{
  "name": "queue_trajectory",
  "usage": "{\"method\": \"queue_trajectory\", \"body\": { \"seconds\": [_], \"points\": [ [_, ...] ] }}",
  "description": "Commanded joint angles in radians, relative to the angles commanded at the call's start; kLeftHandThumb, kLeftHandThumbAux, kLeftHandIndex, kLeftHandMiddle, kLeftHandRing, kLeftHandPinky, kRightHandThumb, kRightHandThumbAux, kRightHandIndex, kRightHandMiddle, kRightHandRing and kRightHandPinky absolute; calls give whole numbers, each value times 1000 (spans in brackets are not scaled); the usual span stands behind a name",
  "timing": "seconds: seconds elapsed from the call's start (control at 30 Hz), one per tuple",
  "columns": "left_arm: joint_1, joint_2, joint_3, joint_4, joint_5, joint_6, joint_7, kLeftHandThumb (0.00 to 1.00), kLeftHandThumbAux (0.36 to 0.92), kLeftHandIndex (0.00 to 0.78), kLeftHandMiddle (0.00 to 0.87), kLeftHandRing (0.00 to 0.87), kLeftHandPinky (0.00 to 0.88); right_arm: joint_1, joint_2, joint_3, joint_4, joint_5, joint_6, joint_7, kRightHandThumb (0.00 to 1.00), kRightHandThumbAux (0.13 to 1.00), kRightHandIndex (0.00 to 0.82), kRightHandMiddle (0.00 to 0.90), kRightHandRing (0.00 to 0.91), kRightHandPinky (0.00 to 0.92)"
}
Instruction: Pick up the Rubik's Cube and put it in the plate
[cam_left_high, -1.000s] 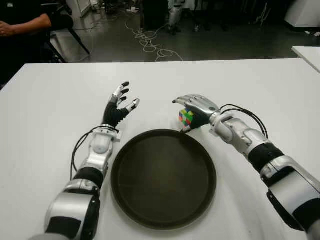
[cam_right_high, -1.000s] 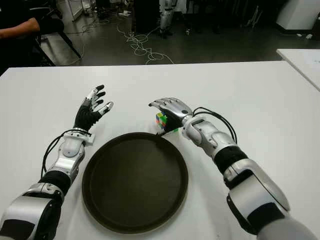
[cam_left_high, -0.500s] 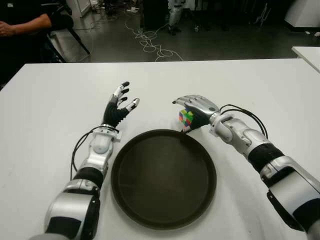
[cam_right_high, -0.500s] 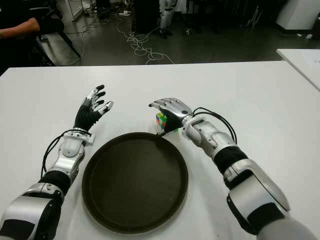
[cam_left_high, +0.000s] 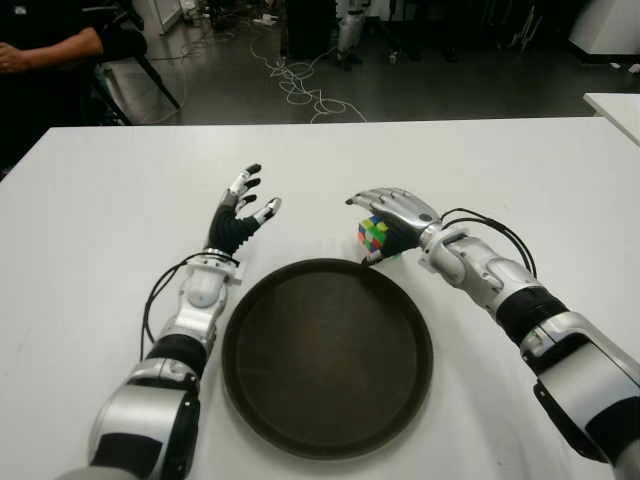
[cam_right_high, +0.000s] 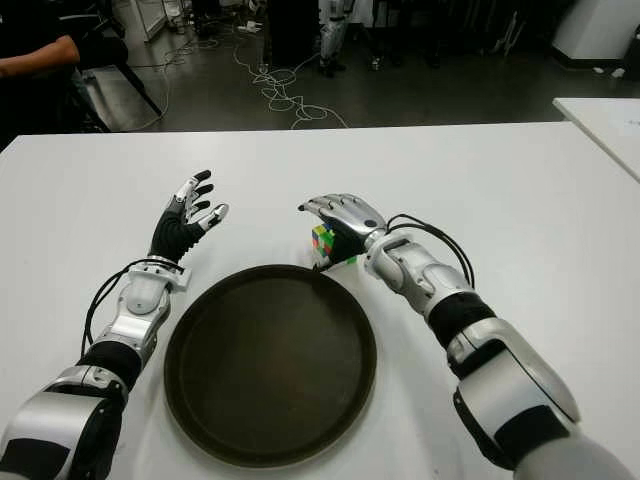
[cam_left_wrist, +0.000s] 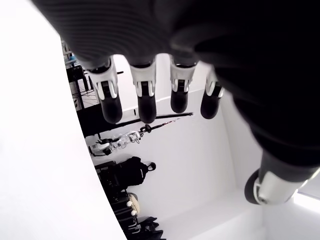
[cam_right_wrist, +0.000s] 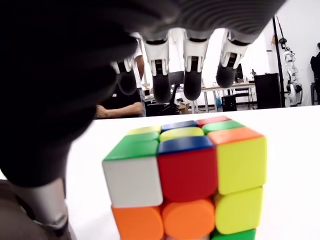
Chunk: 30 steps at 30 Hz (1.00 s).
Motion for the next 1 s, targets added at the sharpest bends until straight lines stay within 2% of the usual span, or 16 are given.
{"method": "queue_trajectory", "body": {
  "seconds": [0.33, 0.53, 0.73, 1.0],
  "points": [
    [0, -4, 5, 7, -14, -4, -12, 44, 582, 43, 60, 64, 99, -7, 3, -5, 20, 5, 0, -8, 0, 701, 113, 109, 106, 87],
    [-4, -3, 1, 13, -4, -10, 2, 37, 572, 49, 74, 76, 104, -12, 6, -7, 31, 5, 10, -4, 0, 680, 111, 100, 101, 85],
    [-8, 0, -3, 22, 0, -8, 1, 54, 562, 47, 73, 80, 115, -19, 6, -11, 47, 9, 6, -10, 0, 692, 108, 97, 103, 93],
    [-9, 0, -1, 25, -6, -5, -11, 46, 573, 38, 63, 62, 87, -25, 5, -14, 61, 9, 3, -16, 0, 703, 115, 109, 113, 101]
  ]
}}
